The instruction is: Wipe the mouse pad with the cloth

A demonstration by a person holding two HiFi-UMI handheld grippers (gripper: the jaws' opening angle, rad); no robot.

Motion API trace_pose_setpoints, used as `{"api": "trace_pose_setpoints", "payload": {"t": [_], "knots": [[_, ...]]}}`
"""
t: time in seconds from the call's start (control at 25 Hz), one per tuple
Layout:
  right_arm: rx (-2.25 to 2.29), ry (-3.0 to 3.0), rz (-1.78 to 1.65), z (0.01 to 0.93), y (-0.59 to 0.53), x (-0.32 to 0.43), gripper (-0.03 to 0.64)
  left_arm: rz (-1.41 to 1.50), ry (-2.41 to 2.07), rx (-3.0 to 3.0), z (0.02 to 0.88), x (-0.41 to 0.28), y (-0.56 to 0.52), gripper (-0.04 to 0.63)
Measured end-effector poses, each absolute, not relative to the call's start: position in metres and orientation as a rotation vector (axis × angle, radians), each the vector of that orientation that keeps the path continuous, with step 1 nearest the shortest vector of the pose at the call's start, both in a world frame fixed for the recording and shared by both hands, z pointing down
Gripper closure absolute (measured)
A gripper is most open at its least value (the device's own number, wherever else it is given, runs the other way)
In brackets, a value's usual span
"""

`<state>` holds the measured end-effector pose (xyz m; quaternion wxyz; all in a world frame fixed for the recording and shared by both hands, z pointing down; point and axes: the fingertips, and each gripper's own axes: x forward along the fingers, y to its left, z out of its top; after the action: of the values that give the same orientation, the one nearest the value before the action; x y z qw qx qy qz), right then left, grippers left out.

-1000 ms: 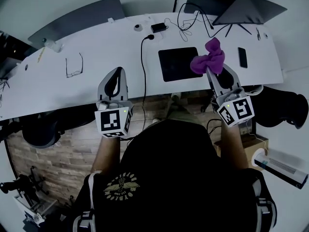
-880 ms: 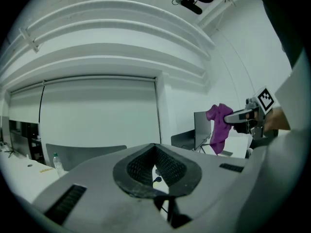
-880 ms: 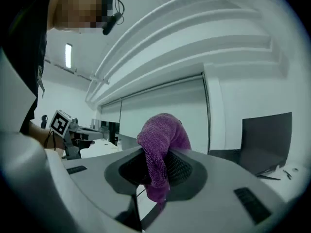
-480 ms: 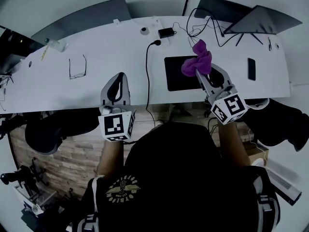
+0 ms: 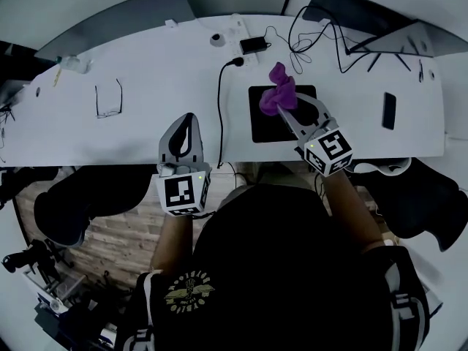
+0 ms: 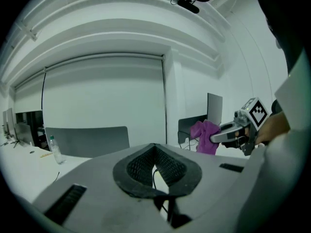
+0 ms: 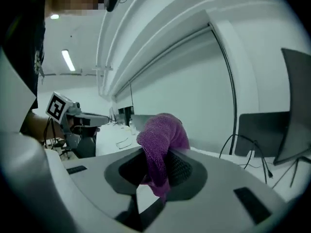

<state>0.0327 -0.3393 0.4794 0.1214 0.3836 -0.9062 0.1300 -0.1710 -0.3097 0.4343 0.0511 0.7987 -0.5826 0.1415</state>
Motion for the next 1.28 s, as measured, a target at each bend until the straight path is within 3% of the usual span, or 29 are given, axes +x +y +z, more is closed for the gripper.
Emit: {"api": "trace_pose_setpoints", "payload": {"t": [0.72, 0.96, 1.28], "knots": [[0.868, -2.403, 0.820, 0.678, -0.369, -0.017, 0.526, 0.512, -1.647, 2.354, 0.507, -0.142, -0.332, 0.594], [0.885, -2.242, 0.847, 0.731, -0.374, -0.002, 0.526, 0.522, -1.637, 2.363, 0.506, -0.138, -0.332, 0.594], [1.011, -2.159, 0.882, 0.737, -0.375, 0.053, 0.525, 0.535, -1.618, 2.373, 0.509, -0.135, -0.330, 0.594]]}}
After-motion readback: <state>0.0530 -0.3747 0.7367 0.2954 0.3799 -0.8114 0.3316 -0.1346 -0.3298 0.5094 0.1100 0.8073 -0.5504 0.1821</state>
